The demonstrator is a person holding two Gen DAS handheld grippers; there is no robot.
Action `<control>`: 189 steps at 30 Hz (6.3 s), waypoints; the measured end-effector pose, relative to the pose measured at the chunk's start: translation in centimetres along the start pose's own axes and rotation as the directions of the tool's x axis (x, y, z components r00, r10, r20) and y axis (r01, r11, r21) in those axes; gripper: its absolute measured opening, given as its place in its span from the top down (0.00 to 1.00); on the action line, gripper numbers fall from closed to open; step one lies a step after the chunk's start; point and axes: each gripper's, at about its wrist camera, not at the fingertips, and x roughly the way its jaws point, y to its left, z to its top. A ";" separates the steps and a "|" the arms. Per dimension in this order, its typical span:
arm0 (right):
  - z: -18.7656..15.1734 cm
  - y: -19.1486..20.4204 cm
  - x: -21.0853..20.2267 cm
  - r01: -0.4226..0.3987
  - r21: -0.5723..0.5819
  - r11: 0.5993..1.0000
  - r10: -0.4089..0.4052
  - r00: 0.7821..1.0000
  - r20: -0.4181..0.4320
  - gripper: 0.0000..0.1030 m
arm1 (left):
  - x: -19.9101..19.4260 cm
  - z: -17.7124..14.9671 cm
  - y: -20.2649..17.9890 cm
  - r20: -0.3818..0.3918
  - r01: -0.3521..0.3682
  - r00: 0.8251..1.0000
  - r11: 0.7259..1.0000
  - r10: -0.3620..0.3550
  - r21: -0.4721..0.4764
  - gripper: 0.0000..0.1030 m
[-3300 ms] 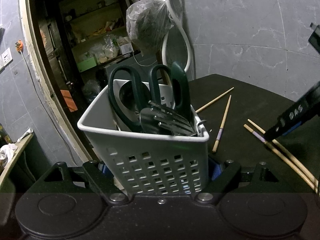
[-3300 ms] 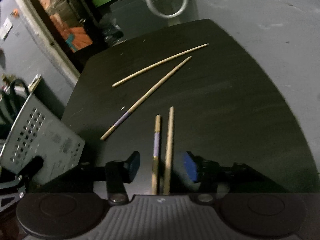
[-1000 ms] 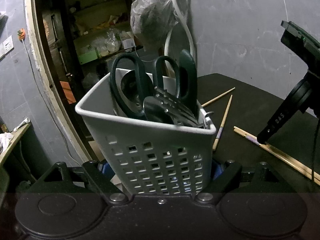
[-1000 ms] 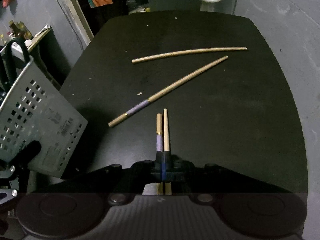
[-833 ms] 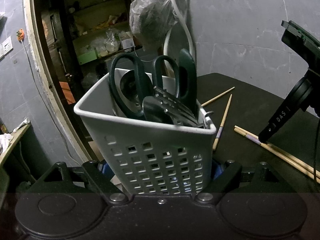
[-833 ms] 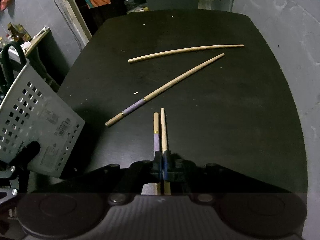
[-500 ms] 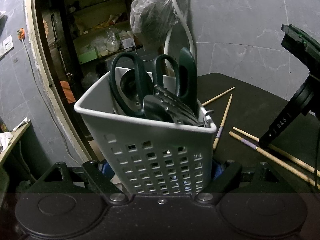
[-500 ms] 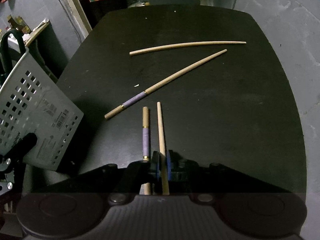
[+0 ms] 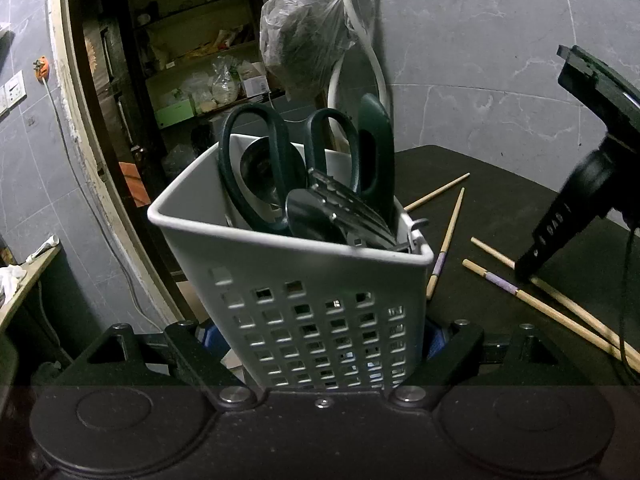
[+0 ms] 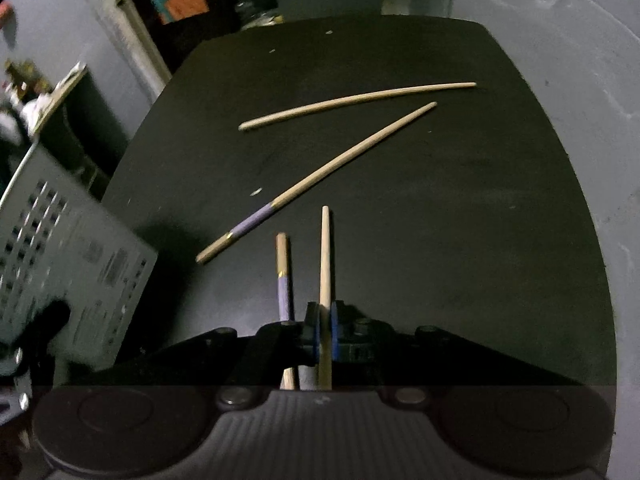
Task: Organize utensils
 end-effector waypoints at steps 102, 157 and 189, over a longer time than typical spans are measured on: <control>4.1 -6.7 3.0 -0.062 -0.233 0.970 0.052 0.997 -0.049 0.93 | 1.8 0.6 0.1 -0.027 -0.033 0.999 0.998 0.032 -0.048 0.14; -1.2 -4.0 0.5 0.038 -0.271 0.962 -0.049 0.998 -0.036 0.86 | 1.1 0.3 0.0 -0.016 -0.016 1.000 1.000 0.016 -0.025 0.14; 0.5 -5.3 -0.5 -0.021 -0.106 0.994 0.020 1.000 -0.014 1.00 | 1.4 0.1 0.1 -0.013 -0.016 1.000 0.999 0.015 -0.044 0.15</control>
